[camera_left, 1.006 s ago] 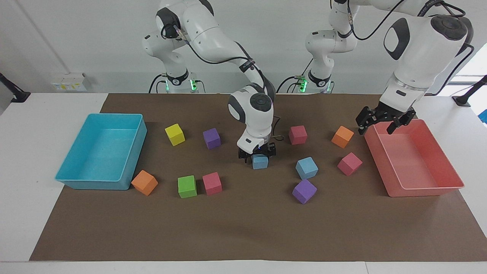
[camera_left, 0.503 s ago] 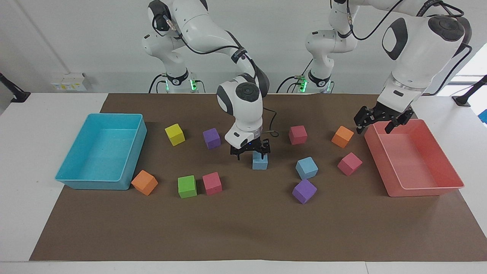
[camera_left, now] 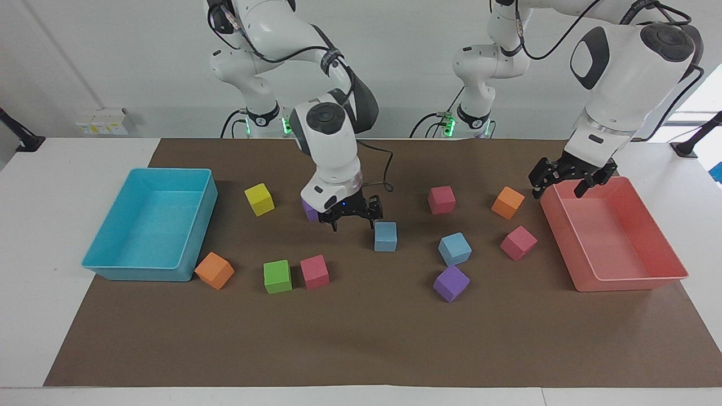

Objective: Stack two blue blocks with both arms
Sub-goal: 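Set the light-blue cube down at center and open the right gripper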

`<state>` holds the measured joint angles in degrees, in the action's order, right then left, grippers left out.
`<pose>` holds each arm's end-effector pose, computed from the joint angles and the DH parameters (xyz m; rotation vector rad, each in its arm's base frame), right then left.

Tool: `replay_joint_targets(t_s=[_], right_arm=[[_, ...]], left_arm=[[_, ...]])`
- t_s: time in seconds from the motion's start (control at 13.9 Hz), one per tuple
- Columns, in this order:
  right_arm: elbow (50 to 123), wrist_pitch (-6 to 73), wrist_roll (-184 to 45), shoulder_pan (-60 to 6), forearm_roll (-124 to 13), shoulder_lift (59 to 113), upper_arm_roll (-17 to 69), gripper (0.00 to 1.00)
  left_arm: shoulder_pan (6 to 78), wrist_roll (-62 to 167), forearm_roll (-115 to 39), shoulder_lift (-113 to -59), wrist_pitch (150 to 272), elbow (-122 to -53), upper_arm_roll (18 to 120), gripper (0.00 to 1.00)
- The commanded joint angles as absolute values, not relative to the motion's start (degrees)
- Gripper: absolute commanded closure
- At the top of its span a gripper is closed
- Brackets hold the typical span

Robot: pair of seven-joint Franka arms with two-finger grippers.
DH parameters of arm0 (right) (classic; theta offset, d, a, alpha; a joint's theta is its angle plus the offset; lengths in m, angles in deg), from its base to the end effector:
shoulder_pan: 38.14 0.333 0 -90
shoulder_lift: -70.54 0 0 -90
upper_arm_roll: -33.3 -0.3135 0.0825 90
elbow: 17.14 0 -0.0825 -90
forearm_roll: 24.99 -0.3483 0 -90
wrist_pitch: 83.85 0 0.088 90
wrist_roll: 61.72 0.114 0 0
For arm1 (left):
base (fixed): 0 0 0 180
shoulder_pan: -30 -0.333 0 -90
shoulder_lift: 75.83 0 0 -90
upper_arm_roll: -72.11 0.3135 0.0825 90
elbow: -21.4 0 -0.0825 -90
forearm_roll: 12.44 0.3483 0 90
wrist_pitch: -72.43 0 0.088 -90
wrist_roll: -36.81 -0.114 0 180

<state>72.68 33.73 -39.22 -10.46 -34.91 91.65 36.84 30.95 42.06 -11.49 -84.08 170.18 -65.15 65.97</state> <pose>0.5826 0.2782 0.4463 -2.9689 0.0553 -0.0796 0.5705 -0.0649 0.5756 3.1357 -0.0508 0.0818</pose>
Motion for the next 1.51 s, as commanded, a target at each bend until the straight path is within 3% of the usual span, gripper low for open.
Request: replay_joint_targets(t_s=[0.0,0.29,0.43,0.5,0.57,0.79,1.44], right_arm=[[74.2,31.2,-45.3,-15.1,-41.7,88.7,36.2,0.0],[80.9,31.6,-51.5,-19.7,-57.4,85.8,36.3,0.0],[85.0,36.8,-52.8,-19.7,-59.5,84.9,36.2,0.0],[87.0,39.6,-55.4,-19.2,-61.9,84.9,36.3,0.15],[89.2,42.2,-58.6,-18.8,-63.7,84.9,36.2,0.43],[91.9,43.4,-61.5,-18.5,-65.4,85.0,36.2,0.98],[92.4,47.4,-68.7,-17.3,-71.3,90.8,36.2,1.0]], left_arm=[[30.9,44.2,-12.1,-84.0,170.2,-64.9,65.4,0.0],[31.0,45.2,-12.2,-83.9,177.5,-67.5,65.3,0.0],[31.1,45.2,-12.2,-84.3,179.3,-68.0,65.3,0.0],[31.7,45.2,-12.2,-84.8,180.2,-68.0,65.3,0.0],[32.2,45.2,-12.2,-85.1,181.1,-68.3,65.3,0.0],[33.2,45.2,-12.2,-86.1,184.8,-70.4,65.3,0.0],[36.1,45.2,-12.2,-88.8,196.6,-81.5,65.3,0.0]])
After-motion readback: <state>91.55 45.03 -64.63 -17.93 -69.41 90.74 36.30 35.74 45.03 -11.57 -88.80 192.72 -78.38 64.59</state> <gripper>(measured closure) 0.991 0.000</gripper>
